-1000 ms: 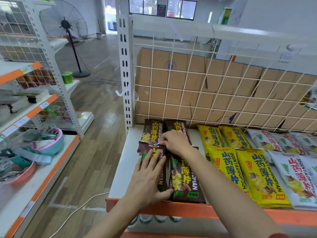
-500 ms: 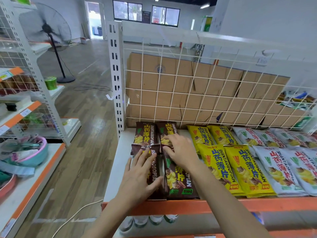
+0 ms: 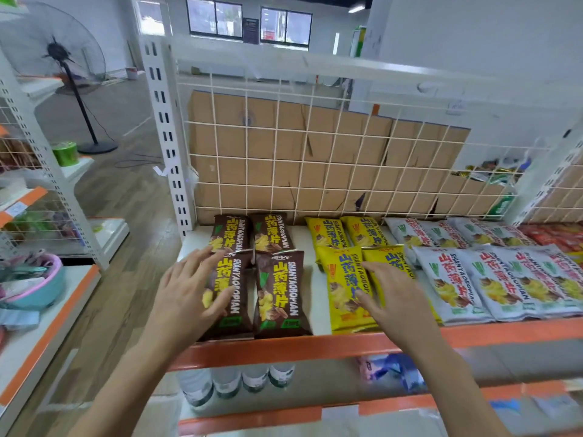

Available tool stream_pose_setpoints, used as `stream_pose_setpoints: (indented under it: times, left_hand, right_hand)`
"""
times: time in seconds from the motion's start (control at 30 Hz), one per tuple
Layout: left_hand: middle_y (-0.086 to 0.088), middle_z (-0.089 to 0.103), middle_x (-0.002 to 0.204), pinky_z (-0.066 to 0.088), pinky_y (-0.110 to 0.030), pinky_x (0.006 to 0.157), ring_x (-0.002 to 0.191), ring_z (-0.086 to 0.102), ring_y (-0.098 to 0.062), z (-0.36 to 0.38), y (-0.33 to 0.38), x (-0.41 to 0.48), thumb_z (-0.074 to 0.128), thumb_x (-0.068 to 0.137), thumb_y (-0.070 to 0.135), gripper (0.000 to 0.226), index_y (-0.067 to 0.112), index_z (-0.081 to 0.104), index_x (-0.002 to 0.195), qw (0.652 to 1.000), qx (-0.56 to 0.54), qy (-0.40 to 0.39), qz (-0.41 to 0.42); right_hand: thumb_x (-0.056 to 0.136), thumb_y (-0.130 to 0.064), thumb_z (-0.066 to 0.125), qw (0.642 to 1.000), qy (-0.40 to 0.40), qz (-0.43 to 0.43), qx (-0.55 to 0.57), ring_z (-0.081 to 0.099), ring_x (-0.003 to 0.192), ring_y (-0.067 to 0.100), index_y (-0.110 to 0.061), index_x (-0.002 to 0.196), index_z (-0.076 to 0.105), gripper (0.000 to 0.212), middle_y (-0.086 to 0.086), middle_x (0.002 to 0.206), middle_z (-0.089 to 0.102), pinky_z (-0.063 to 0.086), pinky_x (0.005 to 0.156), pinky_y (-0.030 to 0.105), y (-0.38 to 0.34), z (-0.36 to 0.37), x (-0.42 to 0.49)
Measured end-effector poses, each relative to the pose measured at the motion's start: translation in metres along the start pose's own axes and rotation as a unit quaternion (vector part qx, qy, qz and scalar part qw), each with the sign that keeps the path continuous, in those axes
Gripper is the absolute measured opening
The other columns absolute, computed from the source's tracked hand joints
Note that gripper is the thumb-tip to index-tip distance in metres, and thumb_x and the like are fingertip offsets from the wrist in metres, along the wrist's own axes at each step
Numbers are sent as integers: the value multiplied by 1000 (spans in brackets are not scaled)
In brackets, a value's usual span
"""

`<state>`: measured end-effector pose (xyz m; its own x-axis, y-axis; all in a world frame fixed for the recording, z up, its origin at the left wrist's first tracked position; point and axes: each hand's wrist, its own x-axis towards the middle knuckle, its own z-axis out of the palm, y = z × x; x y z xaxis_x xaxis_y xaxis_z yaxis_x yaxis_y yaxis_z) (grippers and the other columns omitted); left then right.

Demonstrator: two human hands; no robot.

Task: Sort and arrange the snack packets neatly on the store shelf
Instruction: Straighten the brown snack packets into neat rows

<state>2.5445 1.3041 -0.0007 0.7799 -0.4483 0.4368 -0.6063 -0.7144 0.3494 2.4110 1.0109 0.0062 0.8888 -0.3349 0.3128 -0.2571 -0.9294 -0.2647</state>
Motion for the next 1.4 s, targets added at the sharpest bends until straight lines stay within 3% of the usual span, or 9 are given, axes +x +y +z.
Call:
stream_pose_setpoints:
  times: [0.2, 0.4, 0.53, 0.73, 0.93, 1.1, 1.2, 1.3, 1.4]
  left_hand:
    - [-5, 54, 133, 41, -48, 94, 115, 53, -31, -3, 53, -19, 34, 77, 59, 69, 17, 55, 127, 998, 53, -36, 2]
    - [-1, 52, 134, 38, -51, 96, 118, 51, -29, 9, 110, -42, 35, 75, 61, 69, 22, 53, 129, 998, 48, -49, 8]
    - [-5, 56, 129, 40, -51, 93, 114, 54, -32, 23, 145, -45, 35, 75, 59, 68, 18, 56, 126, 996, 46, -59, 41]
    - [-5, 58, 127, 44, -53, 88, 110, 57, -34, 51, 190, -24, 36, 77, 57, 65, 17, 57, 124, 990, 23, -77, 117]
    - [-3, 55, 131, 43, -52, 90, 113, 55, -33, 87, 236, 20, 35, 78, 57, 65, 20, 55, 126, 975, -4, -100, 199]
    - [-5, 55, 130, 41, -53, 93, 116, 52, -33, 122, 283, 54, 41, 78, 56, 63, 18, 55, 126, 958, -44, -114, 261]
    - [-5, 55, 131, 39, -53, 95, 117, 51, -34, 143, 314, 66, 40, 78, 57, 65, 17, 54, 128, 943, -63, -134, 297]
    - [-5, 54, 132, 39, -55, 94, 119, 50, -33, 163, 347, 74, 32, 77, 58, 68, 18, 54, 129, 924, -91, -160, 336]
    - [-3, 51, 136, 36, -53, 99, 122, 48, -32, 180, 380, 78, 32, 78, 58, 67, 21, 52, 130, 910, -111, -174, 358]
  right_hand:
    - [79, -52, 38, 999, 20, 25, 7, 59, 109, 27, -19, 120, 58, 56, 4, 119, 62, 45, 88, 43, 44, -38, -56]
    - [88, -44, 53, 998, -1, 70, 4, 50, 120, 24, -21, 127, 52, 45, 0, 130, 54, 38, 98, 37, 92, -68, -113]
    - [79, -50, 38, 995, 42, 93, -22, 63, 100, 28, -19, 118, 59, 54, 4, 115, 64, 49, 83, 40, 122, -83, -146]
    - [72, -37, 58, 979, 103, 158, -71, 66, 88, 34, -11, 109, 64, 45, 9, 103, 67, 52, 74, 46, 164, -104, -184]
    - [77, -51, 38, 952, 97, 269, -110, 62, 104, 28, -21, 115, 61, 54, 3, 116, 64, 48, 83, 44, 193, -124, -208]
    - [80, -37, 66, 917, 133, 343, -152, 63, 100, 31, -18, 113, 61, 39, 5, 111, 65, 49, 80, 45, 213, -136, -228]
    - [84, -47, 54, 894, 122, 401, -158, 59, 109, 27, -22, 120, 59, 44, 2, 120, 61, 46, 86, 43, 218, -143, -244]
    - [82, -38, 65, 872, 122, 454, -139, 52, 119, 25, -25, 125, 56, 46, 1, 129, 56, 41, 92, 43, 224, -149, -261]
    - [81, -39, 67, 850, 124, 492, -141, 53, 118, 25, -26, 124, 56, 46, -2, 129, 56, 41, 91, 43, 235, -156, -278]
